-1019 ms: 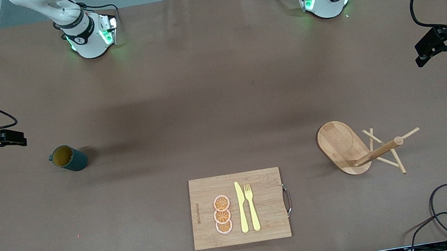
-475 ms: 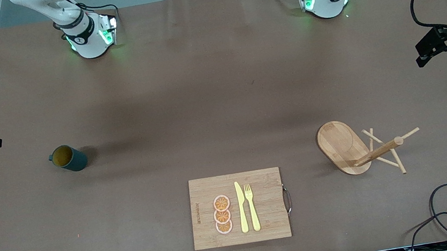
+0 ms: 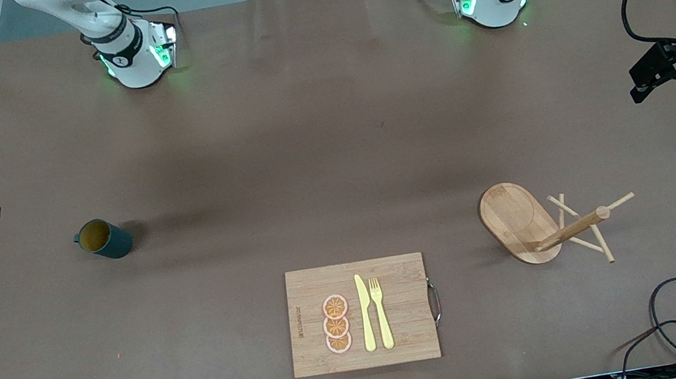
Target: Transfer cup from left to right arm and place
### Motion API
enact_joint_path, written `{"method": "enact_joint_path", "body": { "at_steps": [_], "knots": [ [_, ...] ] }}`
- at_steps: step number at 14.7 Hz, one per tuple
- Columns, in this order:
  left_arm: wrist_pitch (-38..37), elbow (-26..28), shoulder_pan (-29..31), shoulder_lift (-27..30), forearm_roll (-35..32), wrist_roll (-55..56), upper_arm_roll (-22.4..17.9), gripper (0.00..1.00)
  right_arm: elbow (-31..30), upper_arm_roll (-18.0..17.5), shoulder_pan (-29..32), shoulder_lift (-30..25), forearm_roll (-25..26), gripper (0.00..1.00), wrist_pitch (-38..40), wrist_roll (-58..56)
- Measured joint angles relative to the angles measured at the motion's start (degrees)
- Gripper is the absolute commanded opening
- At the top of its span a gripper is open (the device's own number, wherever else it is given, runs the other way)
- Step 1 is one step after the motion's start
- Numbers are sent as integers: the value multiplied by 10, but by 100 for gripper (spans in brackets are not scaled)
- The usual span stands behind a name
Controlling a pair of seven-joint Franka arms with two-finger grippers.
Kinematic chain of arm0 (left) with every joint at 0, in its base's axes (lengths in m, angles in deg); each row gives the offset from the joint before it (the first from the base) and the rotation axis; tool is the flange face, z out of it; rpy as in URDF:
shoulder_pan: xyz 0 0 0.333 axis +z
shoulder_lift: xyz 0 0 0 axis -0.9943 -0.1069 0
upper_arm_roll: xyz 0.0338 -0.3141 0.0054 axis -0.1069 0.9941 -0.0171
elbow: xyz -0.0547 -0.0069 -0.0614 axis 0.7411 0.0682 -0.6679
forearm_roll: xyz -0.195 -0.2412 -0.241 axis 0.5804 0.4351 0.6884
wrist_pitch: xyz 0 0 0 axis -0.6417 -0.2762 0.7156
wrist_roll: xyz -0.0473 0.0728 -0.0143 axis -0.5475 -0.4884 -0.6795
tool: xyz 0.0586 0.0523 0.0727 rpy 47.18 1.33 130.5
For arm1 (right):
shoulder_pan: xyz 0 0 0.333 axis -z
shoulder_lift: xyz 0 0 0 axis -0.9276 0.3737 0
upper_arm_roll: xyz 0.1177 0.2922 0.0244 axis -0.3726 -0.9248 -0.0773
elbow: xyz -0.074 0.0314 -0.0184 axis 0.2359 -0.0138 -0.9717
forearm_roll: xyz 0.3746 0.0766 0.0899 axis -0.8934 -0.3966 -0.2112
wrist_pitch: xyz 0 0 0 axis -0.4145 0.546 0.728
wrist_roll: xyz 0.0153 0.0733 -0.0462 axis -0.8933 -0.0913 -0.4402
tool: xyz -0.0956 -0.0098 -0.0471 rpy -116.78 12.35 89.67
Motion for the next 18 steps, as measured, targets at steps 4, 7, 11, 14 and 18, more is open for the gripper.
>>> {"method": "enact_joint_path", "body": {
  "at_steps": [4,7,11,14,18],
  "knots": [
    [0,-1,0,0,0,0,0,100,3,-1,0,-9,-9,100,29,-3],
    [0,-1,0,-1,0,0,0,100,5,-3,0,-32,-8,100,58,-4],
    [0,-1,0,-1,0,0,0,100,0,-5,0,-71,-6,100,77,-4],
    [0,-1,0,-1,0,0,0,100,-14,-5,0,-97,-6,100,85,-3],
    [0,-2,0,-1,0,0,0,100,-21,-7,-1,-109,-6,100,88,23]
  ]
}}
